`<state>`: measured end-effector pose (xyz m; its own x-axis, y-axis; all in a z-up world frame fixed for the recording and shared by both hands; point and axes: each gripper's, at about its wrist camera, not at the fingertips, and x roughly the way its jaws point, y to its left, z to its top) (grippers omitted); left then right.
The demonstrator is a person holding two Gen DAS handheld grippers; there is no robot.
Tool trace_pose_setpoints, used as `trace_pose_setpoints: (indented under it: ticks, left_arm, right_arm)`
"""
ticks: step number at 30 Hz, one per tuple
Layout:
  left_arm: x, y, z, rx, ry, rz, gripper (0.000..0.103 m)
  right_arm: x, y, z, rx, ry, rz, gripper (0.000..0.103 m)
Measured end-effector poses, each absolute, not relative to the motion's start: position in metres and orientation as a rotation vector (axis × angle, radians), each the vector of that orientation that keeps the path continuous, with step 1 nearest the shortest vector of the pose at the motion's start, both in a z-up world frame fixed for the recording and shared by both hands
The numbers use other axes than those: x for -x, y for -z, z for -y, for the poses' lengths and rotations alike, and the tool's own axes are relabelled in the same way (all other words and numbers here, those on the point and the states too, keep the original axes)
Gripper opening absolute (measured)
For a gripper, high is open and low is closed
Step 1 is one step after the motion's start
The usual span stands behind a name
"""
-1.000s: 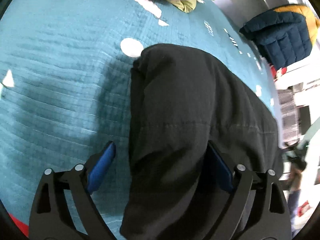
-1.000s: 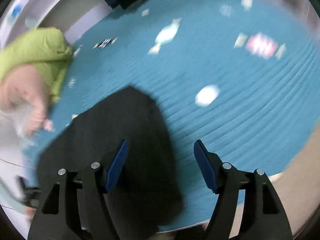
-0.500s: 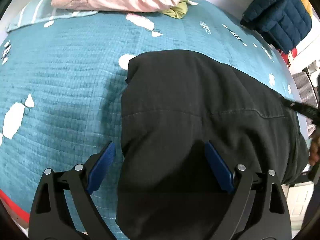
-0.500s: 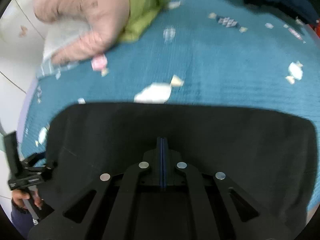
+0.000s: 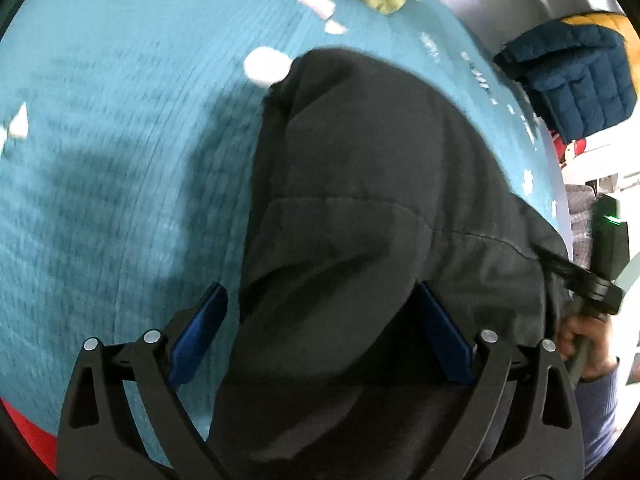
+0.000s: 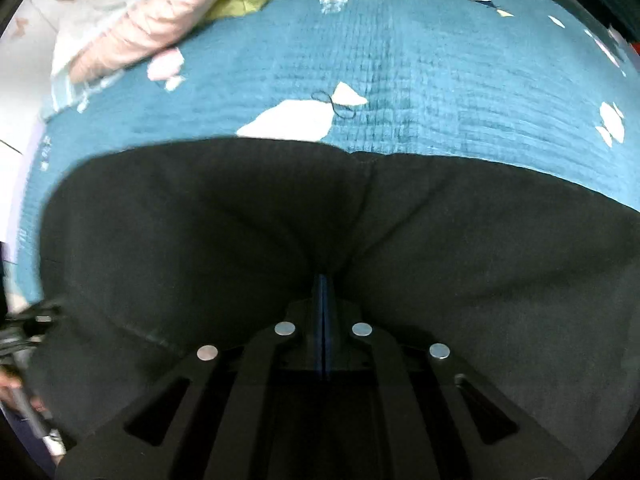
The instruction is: Fold large clothes
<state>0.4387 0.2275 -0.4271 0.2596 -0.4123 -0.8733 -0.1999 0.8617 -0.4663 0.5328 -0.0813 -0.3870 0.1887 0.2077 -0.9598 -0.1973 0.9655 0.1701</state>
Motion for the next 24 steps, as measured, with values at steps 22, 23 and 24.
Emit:
trace_pose_setpoints:
  ticks: [22, 23, 24]
  left_arm:
    - [-0.435, 0.467, -0.230, 0.718, 0.372, -1.361, 0.098]
    - [-0.437, 0.469, -0.231, 0.725, 0.394, -1.378, 0.098]
    - [-0.439, 0.472, -0.231, 0.729, 0.409, -1.388, 0.098]
  right_arm:
    - [-0.460, 0.426, 0.092, -0.029, -0.243, -1.491, 0.000]
    - [-0.461, 0.426, 0.093, -0.032, -0.240, -1.489, 0.000]
    - [-0.461, 0.427, 0.093, -0.045, -0.238, -1.491, 0.000]
